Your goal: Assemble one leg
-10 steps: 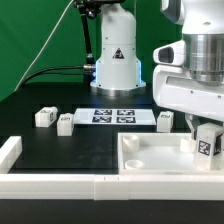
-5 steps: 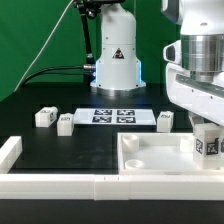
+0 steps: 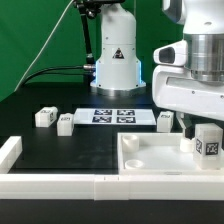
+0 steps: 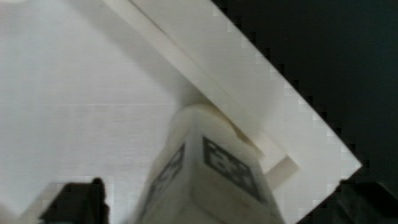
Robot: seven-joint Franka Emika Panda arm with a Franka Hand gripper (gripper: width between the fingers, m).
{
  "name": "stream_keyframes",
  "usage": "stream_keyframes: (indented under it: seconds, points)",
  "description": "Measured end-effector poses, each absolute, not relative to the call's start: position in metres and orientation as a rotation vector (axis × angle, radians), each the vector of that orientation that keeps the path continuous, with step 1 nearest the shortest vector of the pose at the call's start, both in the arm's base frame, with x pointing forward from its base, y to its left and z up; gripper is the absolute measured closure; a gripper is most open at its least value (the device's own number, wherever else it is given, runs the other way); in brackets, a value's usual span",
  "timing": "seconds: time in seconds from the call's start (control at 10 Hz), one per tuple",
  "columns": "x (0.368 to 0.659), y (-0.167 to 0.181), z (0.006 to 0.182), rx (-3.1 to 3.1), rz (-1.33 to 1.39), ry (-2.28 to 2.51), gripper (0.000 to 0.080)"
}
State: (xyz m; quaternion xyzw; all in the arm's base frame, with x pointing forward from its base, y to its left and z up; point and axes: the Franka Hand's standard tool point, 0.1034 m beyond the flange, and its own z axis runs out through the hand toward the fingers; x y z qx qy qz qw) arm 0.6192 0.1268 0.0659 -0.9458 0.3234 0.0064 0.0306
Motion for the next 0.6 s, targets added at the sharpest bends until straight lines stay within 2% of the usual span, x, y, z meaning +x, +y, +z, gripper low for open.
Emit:
stream_keyframes:
  seconds: [0.6]
  points:
    - [0.62, 0.1244, 0.0677, -3.1, 0.008, -0.021, 0.015]
